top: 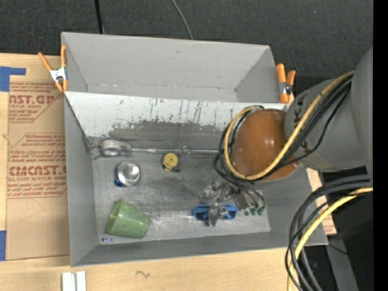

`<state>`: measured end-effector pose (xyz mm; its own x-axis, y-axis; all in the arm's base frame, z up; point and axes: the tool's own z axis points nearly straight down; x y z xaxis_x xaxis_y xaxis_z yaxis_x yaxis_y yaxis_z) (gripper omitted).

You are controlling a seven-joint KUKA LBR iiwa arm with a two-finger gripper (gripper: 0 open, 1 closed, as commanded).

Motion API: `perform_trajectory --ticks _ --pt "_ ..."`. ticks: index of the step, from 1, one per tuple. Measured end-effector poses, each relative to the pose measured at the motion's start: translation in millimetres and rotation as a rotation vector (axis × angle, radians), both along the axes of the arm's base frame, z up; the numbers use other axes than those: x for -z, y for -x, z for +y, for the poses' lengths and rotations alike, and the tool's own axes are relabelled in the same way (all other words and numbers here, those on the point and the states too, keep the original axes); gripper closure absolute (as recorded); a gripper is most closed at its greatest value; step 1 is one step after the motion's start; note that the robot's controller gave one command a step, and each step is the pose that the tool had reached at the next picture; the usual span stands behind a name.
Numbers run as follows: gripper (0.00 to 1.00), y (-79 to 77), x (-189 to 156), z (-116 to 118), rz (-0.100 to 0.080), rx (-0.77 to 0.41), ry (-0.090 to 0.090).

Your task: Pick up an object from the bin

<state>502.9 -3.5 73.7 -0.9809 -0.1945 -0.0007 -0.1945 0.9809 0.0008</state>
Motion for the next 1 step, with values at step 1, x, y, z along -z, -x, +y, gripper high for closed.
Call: perform_trajectory --ticks 1 --pt "1.0 5.8 -160.7 13.3 -0.009 -0.103 0.001"
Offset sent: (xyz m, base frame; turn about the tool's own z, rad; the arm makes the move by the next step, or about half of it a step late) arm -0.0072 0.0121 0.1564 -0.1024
